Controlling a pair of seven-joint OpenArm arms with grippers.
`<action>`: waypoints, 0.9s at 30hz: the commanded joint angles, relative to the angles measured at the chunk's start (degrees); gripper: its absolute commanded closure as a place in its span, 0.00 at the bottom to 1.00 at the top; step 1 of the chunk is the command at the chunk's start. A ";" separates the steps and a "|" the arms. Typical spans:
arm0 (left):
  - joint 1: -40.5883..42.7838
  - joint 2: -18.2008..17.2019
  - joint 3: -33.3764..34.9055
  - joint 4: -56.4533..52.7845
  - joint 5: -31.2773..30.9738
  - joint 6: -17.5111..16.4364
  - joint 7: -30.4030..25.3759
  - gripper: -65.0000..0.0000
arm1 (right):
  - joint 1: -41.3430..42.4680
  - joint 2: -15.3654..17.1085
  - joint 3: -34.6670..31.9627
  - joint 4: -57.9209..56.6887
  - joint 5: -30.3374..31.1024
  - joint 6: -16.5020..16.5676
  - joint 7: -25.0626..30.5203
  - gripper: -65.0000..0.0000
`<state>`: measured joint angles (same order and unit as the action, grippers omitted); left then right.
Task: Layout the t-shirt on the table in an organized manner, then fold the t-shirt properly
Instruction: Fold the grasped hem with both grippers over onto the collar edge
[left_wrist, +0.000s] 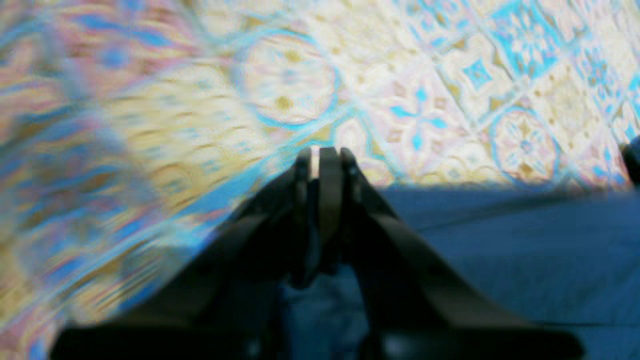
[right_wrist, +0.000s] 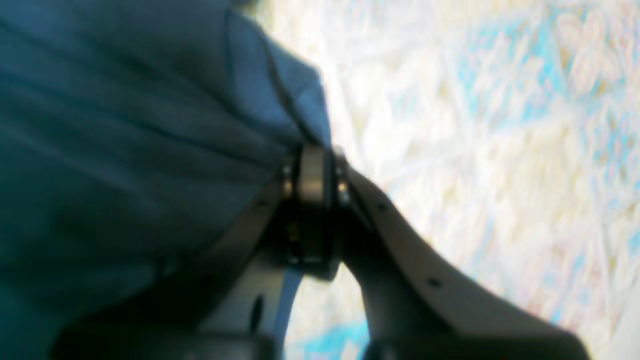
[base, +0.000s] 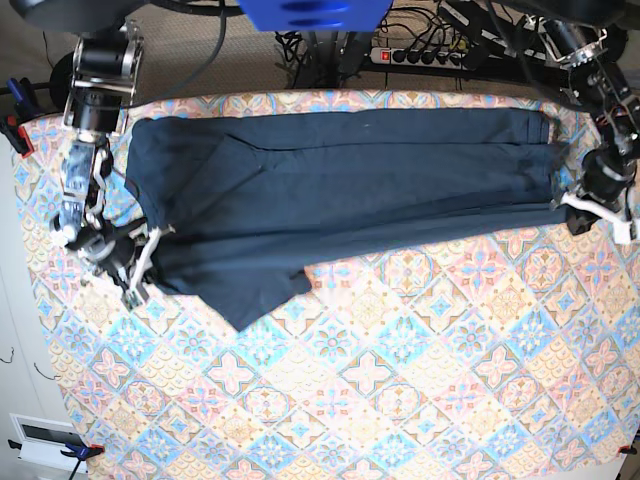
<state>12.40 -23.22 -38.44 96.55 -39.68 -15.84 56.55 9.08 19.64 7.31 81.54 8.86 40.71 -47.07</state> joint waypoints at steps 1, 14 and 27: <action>0.56 -1.26 -0.73 1.42 -0.98 0.14 -1.30 1.00 | 0.63 1.33 1.52 2.73 -0.29 -0.71 0.26 0.99; 7.60 -1.44 0.77 -2.09 -1.42 0.14 -1.30 1.00 | -15.54 1.33 5.22 15.74 -0.29 -0.71 -1.68 0.99; 7.77 -1.26 6.57 -4.82 2.45 0.32 -1.30 0.55 | -17.83 1.33 9.17 24.18 -0.29 -0.71 -1.68 0.68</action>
<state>20.49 -23.64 -31.44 90.85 -36.42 -15.27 56.16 -9.69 19.97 16.03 104.75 8.54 40.40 -49.76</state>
